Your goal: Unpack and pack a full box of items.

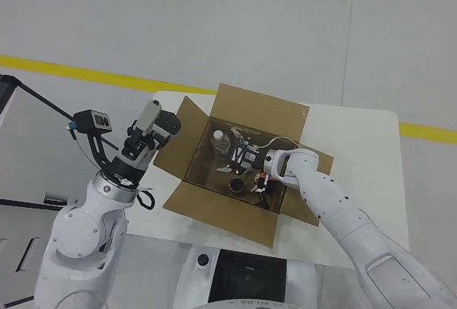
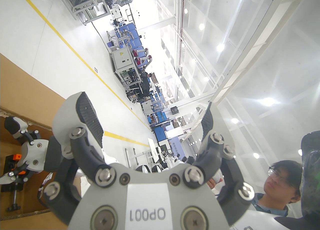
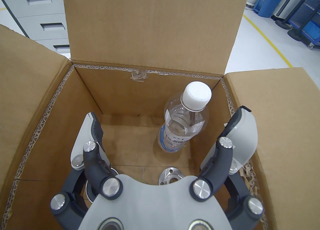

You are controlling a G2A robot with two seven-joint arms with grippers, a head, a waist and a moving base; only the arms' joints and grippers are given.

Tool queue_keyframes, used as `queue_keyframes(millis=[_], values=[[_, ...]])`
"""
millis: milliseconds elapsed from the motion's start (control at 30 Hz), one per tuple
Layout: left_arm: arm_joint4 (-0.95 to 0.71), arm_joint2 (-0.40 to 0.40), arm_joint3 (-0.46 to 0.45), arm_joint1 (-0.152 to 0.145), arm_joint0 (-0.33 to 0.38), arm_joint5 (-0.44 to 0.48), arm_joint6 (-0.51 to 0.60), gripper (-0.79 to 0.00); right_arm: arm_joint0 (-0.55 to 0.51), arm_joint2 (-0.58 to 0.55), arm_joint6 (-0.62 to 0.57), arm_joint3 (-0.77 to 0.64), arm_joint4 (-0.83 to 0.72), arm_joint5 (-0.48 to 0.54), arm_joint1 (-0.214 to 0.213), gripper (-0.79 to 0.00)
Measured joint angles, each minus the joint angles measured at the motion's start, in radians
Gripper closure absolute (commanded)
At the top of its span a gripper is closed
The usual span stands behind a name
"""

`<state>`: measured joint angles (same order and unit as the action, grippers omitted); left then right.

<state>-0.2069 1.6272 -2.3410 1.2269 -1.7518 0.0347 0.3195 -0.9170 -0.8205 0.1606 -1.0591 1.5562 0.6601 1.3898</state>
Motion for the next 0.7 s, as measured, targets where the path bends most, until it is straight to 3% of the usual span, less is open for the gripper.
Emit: queue_keyframes(millis=[300, 367, 433, 467, 700], values=[[0.000, 0.000, 0.000, 0.000, 0.000, 0.000, 0.000, -0.785, -0.004, -0.002, -0.002, -0.005, -0.007, -0.007, 0.001, -0.785], [0.000, 0.000, 0.000, 0.000, 0.000, 0.000, 0.000, -0.785, -0.020, -0.007, -0.010, -0.009, -0.024, -0.026, 0.001, -0.714], [0.000, 0.000, 0.000, 0.000, 0.000, 0.000, 0.000, -0.785, -0.038, -0.016, -0.021, -0.009, -0.034, -0.049, -0.002, -0.474], [0.000, 0.000, 0.000, 0.000, 0.000, 0.000, 0.000, -0.785, -0.043, -0.020, -0.029, -0.008, -0.040, -0.058, -0.002, -0.446], [0.000, 0.000, 0.000, 0.000, 0.000, 0.000, 0.000, -0.785, -0.069, -0.028, -0.130, -0.042, -0.071, -0.130, 0.001, -0.456]])
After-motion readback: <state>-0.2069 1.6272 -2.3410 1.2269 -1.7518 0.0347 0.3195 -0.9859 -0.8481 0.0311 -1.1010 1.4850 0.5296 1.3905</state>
